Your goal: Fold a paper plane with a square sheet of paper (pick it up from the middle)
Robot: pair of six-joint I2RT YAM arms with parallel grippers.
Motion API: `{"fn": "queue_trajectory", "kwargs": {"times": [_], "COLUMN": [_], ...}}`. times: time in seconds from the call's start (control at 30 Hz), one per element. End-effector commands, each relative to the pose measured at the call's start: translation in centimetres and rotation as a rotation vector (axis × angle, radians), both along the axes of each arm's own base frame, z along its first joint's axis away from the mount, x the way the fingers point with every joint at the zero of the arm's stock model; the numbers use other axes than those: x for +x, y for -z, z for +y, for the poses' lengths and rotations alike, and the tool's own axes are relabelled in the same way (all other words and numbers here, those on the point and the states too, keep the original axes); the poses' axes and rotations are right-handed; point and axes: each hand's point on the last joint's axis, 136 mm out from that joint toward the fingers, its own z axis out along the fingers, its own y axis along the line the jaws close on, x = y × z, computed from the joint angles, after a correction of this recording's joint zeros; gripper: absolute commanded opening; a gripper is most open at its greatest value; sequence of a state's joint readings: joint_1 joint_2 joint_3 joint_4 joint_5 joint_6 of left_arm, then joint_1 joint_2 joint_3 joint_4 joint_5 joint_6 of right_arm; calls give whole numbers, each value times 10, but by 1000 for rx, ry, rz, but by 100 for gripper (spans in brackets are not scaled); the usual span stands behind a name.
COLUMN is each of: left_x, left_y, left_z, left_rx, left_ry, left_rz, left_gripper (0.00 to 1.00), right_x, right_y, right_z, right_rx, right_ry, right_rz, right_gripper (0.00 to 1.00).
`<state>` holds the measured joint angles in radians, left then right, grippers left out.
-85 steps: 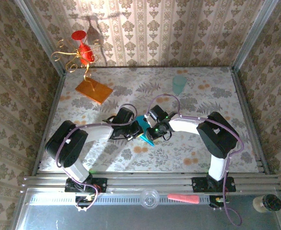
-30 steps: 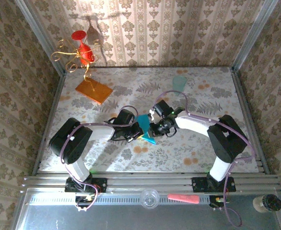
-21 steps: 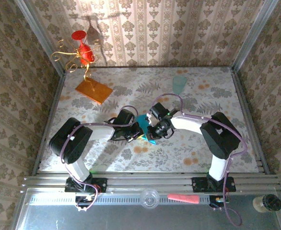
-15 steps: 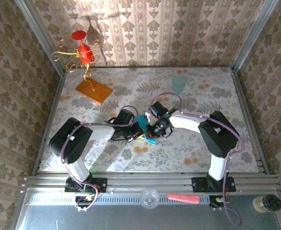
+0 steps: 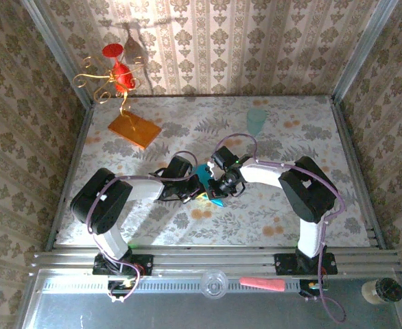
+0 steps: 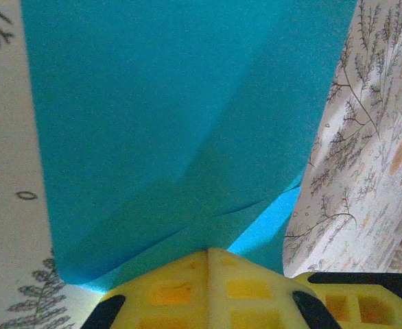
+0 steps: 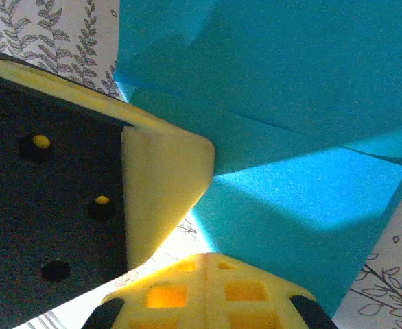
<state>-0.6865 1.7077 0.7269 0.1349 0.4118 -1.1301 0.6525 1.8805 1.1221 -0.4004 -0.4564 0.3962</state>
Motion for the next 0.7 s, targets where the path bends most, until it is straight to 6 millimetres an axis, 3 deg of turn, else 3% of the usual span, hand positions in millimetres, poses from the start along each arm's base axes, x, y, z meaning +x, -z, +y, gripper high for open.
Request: {"fn": "queue_trajectory", "kwargs": {"times": [0.0,0.67], "left_x": [-17,-20], "left_y": [35,43], "left_z": [23,30], "left_rx": [129,151], "left_ry": [-7,-15], "left_rz": [93,113], "left_gripper": [5,4], "right_x": [-8,-22], "right_y": [12,20], "right_z": [-8,-24], "right_rx": [-46,-90], "right_ry": [-4,-13], "right_rz": [35,68], "right_gripper": [5,5]}}
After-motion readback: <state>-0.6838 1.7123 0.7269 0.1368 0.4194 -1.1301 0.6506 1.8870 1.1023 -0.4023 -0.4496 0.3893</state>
